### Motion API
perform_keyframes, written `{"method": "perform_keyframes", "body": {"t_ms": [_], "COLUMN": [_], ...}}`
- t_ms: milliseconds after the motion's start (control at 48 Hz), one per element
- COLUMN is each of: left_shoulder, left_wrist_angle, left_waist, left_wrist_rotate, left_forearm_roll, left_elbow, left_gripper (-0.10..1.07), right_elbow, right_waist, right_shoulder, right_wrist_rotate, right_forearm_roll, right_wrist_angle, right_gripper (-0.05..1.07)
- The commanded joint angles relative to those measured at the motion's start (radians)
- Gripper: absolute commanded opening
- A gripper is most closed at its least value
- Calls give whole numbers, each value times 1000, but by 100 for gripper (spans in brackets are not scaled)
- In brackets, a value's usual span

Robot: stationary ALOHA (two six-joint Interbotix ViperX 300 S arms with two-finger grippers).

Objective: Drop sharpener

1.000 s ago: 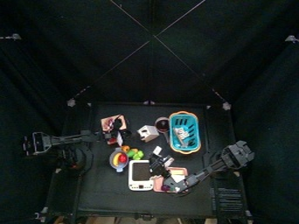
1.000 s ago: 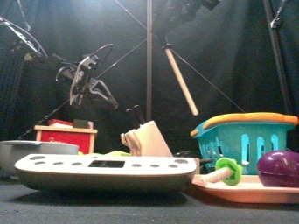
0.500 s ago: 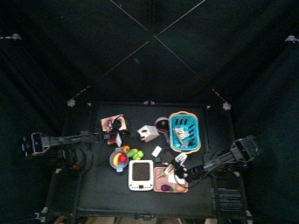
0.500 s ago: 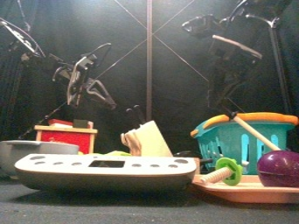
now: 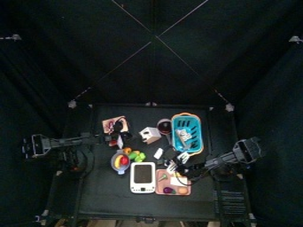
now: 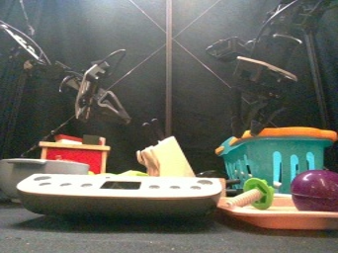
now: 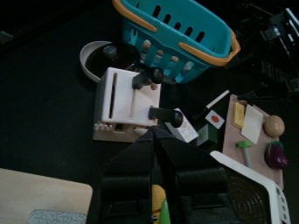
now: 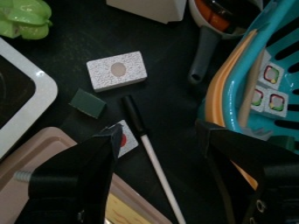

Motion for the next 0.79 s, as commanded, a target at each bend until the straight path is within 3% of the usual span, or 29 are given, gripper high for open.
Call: {"method": "perform_keyframes", "body": {"t_ms": [0, 771], "left_shoulder": [-6, -6], "left_wrist_angle": [-8, -6], "left_waist": [3, 3], "left_wrist_rotate": [2, 2], "left_forearm_roll": [2, 2], "left_elbow": [-9, -9], "left_gripper": [44, 44], "right_elbow": [-17, -20], "right_waist": [-3, 0], "right_shoulder": [-18, 18], "right_wrist_rotate": [-2, -2], "right_forearm_roll": [0, 66], "right_wrist_angle": [-5, -5], "right_gripper": [97, 97]}}
